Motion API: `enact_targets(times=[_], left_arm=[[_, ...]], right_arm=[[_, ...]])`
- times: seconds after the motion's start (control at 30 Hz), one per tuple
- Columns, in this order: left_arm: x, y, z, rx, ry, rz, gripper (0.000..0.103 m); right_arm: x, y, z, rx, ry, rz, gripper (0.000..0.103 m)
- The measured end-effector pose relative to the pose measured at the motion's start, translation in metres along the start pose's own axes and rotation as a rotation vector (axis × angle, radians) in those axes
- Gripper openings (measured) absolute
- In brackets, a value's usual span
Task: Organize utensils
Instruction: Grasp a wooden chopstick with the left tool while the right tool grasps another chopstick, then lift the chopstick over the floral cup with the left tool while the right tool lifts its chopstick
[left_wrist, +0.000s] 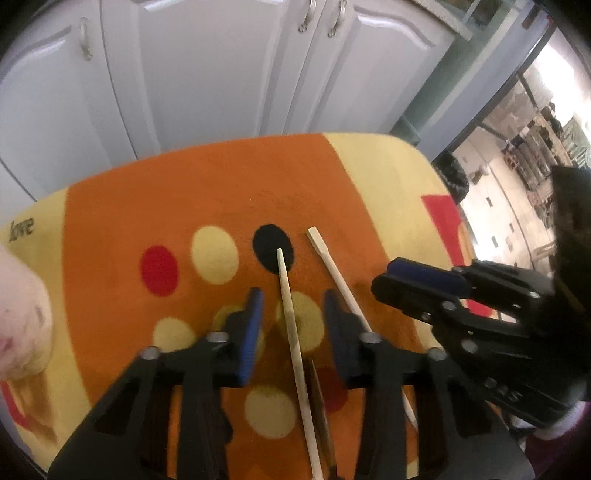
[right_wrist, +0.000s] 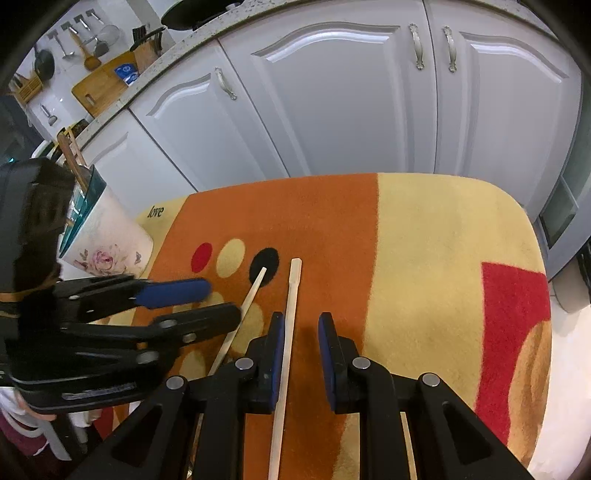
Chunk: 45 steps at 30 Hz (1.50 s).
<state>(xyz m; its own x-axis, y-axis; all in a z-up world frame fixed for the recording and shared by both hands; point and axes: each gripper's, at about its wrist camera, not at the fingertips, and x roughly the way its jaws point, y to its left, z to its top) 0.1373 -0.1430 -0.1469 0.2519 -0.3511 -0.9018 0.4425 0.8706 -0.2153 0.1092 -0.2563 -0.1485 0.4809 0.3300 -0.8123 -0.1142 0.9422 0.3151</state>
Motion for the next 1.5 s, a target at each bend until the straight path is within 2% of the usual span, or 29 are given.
enact_targets(times=[0.03, 0.07, 0.13, 0.3, 0.4, 0.5, 0.6, 0.67, 0.87, 0.97, 1.17, 1.33, 1.5], left_arm=[[0.004, 0.001, 0.000, -0.003, 0.007, 0.008, 0.015], [0.009, 0.004, -0.001, -0.011, 0.016, 0.022, 0.011], [0.008, 0.012, -0.002, -0.030, 0.000, 0.006, 0.005], [-0.007, 0.033, -0.005, -0.061, -0.011, 0.027, 0.005], [-0.010, 0.042, -0.005, -0.078, -0.009, 0.028, 0.005], [-0.007, 0.046, -0.005, -0.080, -0.005, 0.037, 0.005], [-0.001, 0.045, -0.003, -0.091, -0.008, 0.039, 0.007], [0.000, 0.043, -0.001, -0.081, -0.013, 0.045, 0.008], [-0.011, 0.043, -0.004, -0.078, -0.033, 0.040, 0.005], [-0.032, 0.042, -0.008, -0.086, -0.079, 0.030, 0.004], [-0.080, 0.041, -0.017, -0.092, -0.170, -0.005, 0.004], [-0.110, 0.036, -0.024, -0.083, -0.241, -0.006, 0.004], [-0.140, 0.034, -0.033, -0.083, -0.302, -0.010, 0.004]], right_arm=[[0.002, 0.001, 0.002, 0.001, 0.002, 0.003, 0.017], [0.004, 0.001, 0.003, 0.001, 0.006, 0.007, 0.017], [0.008, 0.004, 0.007, -0.013, 0.018, 0.007, 0.017], [0.028, 0.019, 0.018, -0.070, 0.054, -0.003, 0.017], [0.048, 0.025, 0.025, -0.095, 0.089, -0.037, 0.017], [0.053, 0.026, 0.030, -0.085, 0.066, -0.034, 0.017], [0.053, 0.025, 0.029, -0.094, 0.063, -0.041, 0.009], [0.049, 0.021, 0.028, -0.078, 0.062, -0.023, 0.007], [0.015, 0.015, 0.022, -0.040, -0.008, 0.062, 0.007], [-0.008, 0.017, 0.017, -0.039, -0.049, 0.102, 0.007], [-0.051, 0.036, 0.010, -0.077, -0.133, 0.136, 0.006], [-0.085, 0.050, 0.004, -0.110, -0.214, 0.154, 0.006], [-0.102, 0.068, -0.001, -0.148, -0.253, 0.151, 0.006]])
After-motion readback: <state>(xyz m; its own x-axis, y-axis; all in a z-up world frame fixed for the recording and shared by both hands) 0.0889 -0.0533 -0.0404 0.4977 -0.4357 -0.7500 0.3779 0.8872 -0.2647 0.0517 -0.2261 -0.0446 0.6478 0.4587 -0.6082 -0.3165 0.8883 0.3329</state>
